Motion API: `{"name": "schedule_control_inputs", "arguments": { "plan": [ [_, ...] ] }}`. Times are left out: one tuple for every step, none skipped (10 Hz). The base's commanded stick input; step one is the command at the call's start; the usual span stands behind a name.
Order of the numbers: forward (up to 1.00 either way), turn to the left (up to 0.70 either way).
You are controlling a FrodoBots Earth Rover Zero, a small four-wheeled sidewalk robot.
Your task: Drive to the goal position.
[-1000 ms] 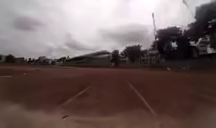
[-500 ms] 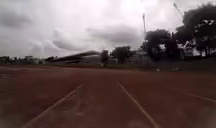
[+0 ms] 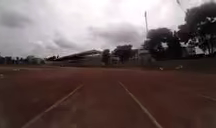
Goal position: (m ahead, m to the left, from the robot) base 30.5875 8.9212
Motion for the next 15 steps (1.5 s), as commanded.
{"name": "schedule_control_inputs", "arguments": {
  "plan": [
    [0.7,0.0],
    [0.7,0.0],
    [0.7,0.0],
    [0.7,0.0],
    [0.7,0.0],
    [0.7,0.0],
    [0.7,0.0],
    [0.7,0.0],
    [0.7,0.0],
    [0.7,0.0],
    [0.7,-0.03],
    [0.7,-0.09],
    [0.7,-0.16],
    [0.7,-0.23],
    [0.7,-0.3]
  ]
}}
